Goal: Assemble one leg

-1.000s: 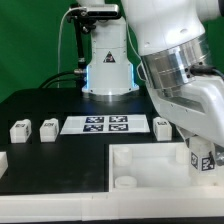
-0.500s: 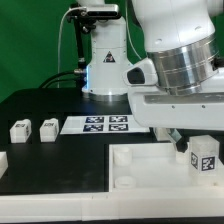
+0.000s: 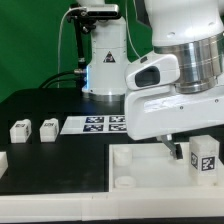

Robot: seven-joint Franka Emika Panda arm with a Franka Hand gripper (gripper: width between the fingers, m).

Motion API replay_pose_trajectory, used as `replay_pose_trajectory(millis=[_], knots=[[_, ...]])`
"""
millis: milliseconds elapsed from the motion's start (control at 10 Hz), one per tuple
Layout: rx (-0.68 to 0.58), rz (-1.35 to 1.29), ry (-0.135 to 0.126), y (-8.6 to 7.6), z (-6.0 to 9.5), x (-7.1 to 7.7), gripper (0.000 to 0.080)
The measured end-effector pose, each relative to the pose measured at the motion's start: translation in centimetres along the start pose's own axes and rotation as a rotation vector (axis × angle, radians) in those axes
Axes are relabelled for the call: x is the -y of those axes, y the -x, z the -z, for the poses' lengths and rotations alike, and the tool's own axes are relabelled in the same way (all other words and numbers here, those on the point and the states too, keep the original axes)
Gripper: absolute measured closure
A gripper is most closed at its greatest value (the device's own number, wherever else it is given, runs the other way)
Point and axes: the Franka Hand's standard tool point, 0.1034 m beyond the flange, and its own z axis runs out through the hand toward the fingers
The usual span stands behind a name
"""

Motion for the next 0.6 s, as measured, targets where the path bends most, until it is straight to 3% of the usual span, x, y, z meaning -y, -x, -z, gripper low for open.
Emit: replay_pose_trajectory(millis=[100, 200, 300, 600], knots=[[0.0, 0.0, 0.0, 0.0, 0.0, -0.01, 0.0293], [0.0, -0.063, -0.004, 0.02, -0.01, 0.08, 0.0432], [-0.001, -0.198, -0.001, -0.04, 0.0, -0.19, 0.0501], [-0.004, -0.574, -0.007, -0.22, 0.14, 0.12, 0.0502]])
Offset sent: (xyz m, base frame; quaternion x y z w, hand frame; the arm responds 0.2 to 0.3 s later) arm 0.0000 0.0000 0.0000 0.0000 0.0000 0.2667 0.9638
